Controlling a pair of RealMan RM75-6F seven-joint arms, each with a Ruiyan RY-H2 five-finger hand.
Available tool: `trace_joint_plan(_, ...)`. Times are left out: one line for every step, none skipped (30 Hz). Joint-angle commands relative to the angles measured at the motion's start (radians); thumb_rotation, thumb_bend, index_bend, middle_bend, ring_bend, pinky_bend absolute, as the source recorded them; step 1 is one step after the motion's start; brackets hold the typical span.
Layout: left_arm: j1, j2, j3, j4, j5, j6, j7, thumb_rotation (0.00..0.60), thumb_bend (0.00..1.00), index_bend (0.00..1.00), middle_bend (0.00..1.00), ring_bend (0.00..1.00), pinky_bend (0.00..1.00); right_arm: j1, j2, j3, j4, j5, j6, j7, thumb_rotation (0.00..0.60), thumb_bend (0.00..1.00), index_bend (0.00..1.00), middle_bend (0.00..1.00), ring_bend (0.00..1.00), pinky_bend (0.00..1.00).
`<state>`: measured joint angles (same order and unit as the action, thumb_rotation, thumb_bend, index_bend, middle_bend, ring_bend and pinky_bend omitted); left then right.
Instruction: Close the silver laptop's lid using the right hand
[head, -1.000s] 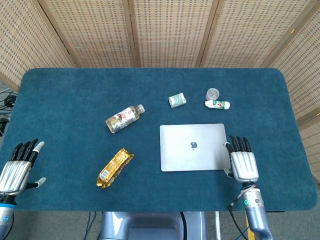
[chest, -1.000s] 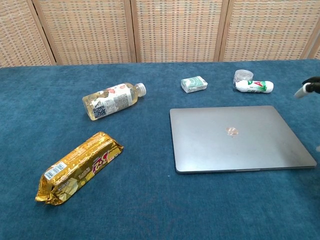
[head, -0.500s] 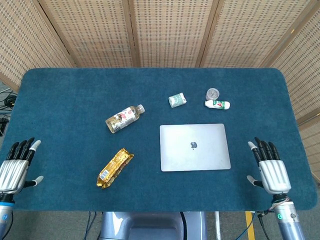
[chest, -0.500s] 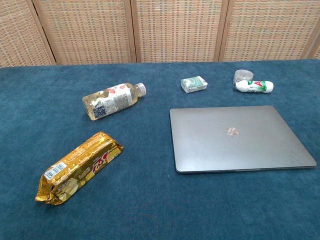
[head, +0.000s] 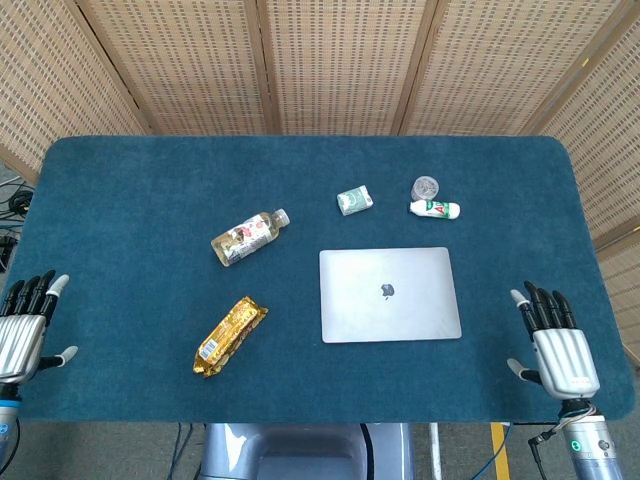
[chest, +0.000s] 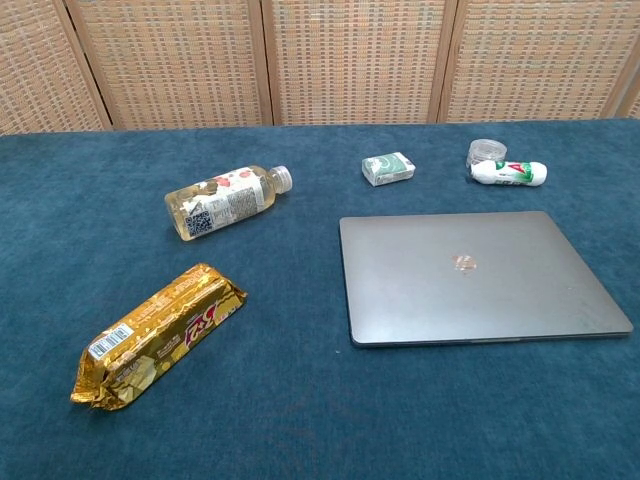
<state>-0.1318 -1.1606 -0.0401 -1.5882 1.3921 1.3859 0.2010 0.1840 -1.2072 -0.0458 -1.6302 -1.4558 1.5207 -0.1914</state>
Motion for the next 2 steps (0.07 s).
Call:
trace_joint_plan(0.000, -0.003, -0.005, 0.011, -0.010, -0.002, -0.008, 0.600, 0.05, 0.00, 0.00, 0.00, 0.00, -0.007, 0.006, 0.011, 0.001, 0.006, -0.004, 0.013, 0.600, 0.00, 0.04, 0.00, 0.00, 0.00)
trace_joint_plan(0.000, -0.003, -0.007, 0.013, -0.014, -0.002, -0.012, 0.600, 0.05, 0.00, 0.00, 0.00, 0.00, -0.009, 0.009, 0.016, 0.001, 0.011, -0.007, 0.019, 0.600, 0.00, 0.04, 0.00, 0.00, 0.00)
